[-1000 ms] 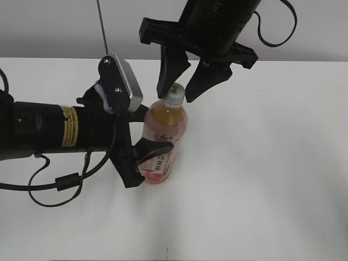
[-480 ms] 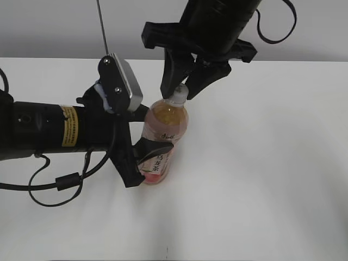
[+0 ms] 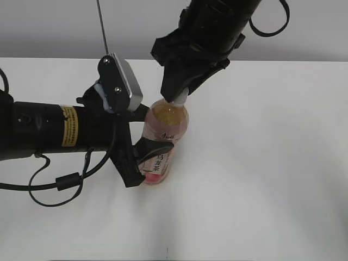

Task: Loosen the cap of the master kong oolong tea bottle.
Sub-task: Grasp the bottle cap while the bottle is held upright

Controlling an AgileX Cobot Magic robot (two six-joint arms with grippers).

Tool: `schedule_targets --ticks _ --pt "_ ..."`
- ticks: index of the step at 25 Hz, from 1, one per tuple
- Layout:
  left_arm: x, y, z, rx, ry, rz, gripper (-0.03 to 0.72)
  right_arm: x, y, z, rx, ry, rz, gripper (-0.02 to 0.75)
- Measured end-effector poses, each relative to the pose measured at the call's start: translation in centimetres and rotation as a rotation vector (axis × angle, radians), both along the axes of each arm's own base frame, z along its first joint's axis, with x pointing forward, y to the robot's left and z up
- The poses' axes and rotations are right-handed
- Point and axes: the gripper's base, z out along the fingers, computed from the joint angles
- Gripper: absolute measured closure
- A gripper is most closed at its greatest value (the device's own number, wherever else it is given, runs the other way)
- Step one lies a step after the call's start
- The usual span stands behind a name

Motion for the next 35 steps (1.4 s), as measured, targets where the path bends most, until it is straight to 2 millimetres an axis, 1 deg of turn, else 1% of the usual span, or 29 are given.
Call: schedule_targets --ticks 4,9,22,29,35 --pt "-0.01 -0.03 0.03 -0.004 -0.001 -0.002 0.266 0.0 0.0 0.0 -0.006 -0.066 0.141 0.456" --pt "-0.01 -0.03 0.04 -0.005 -0.001 -0.002 0.266 0.01 0.0 0.02 -0.01 -0.121 0.259 0.456" --pt "0.03 -0.04 0.08 -0.013 0.001 0.005 0.266 0.15 0.15 0.13 -0.023 -0.401 0.804 0.457" --pt "0.03 -0.04 0.09 -0.015 0.003 0.007 0.266 0.18 0.17 0.14 -0.048 -0.615 1.249 0.458" --pt "0.05 -0.03 0.11 -0.018 0.001 0.006 0.267 0.11 0.27 0.18 -0.059 -0.832 1.695 0.458"
